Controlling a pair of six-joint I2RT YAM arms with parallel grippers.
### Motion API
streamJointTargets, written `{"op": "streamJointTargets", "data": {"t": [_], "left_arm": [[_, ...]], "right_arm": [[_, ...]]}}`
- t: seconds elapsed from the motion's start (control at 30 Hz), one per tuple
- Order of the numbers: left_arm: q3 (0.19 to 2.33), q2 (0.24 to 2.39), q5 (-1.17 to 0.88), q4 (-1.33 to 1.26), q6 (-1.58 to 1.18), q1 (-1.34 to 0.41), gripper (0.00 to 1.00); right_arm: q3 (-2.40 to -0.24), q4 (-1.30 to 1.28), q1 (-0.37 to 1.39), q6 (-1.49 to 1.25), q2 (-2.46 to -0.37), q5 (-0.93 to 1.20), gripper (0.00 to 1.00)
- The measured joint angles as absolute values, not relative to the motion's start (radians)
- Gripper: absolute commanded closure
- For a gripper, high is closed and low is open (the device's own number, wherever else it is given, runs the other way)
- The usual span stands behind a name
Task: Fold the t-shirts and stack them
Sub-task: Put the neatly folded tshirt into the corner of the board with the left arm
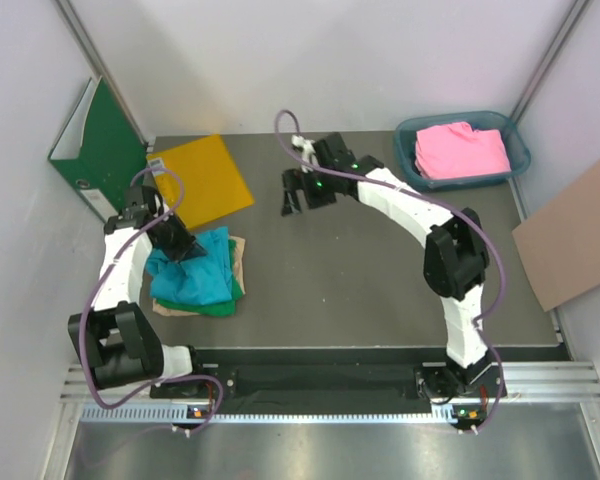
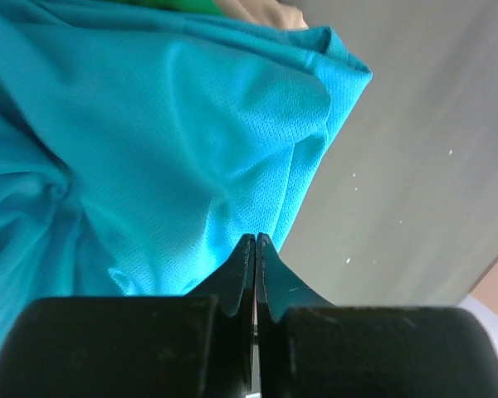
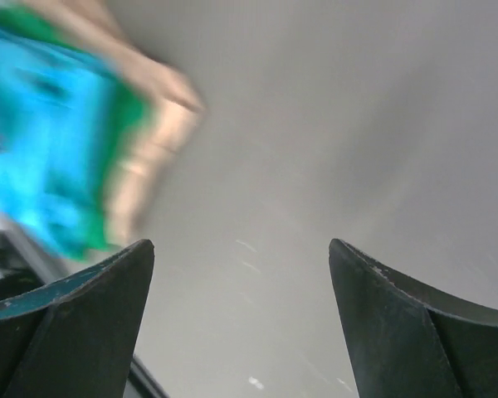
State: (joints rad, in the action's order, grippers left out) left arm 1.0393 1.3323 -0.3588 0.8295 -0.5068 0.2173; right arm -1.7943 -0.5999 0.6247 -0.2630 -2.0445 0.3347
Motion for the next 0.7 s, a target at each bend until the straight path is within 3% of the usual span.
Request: {"op": "streamJointTargets", "data": {"t": [0.1,0.13,0.23,0.27,0.47,0.7], "left_arm": [[1.062,1.331,-0.320,0.847,-0.506,0.217,1.00],[1.066,1.330,-0.301,0.855,-0.506,0.217,1.00],[1.068,1.312,-0.216,0.886,-0.510,0.217,1.00],[1.068,1.303,-0.184,0.897,-0.513,0.217,1.00],[1.087,1.282,-0.024,0.952,-0.521,0.217,1.00],[1.077,1.354,0.024,0.978,-0.511,0.217,1.00]], "right_arm": [[-1.951,-0.594,0.688,-0.281,-2.086,0.378,0.21],[-1.991,-0.591,0.706,-0.290,-2.101,0.395,0.28],[-2.083,-0.588,0.753,-0.315,-2.151,0.458,0.75],[-2.106,-0.590,0.766,-0.324,-2.171,0.481,1.00],[-2.143,-0.592,0.827,-0.366,-2.279,0.587,1.00],[-2.142,-0.535,0.870,-0.455,-2.324,0.678,1.00]]}}
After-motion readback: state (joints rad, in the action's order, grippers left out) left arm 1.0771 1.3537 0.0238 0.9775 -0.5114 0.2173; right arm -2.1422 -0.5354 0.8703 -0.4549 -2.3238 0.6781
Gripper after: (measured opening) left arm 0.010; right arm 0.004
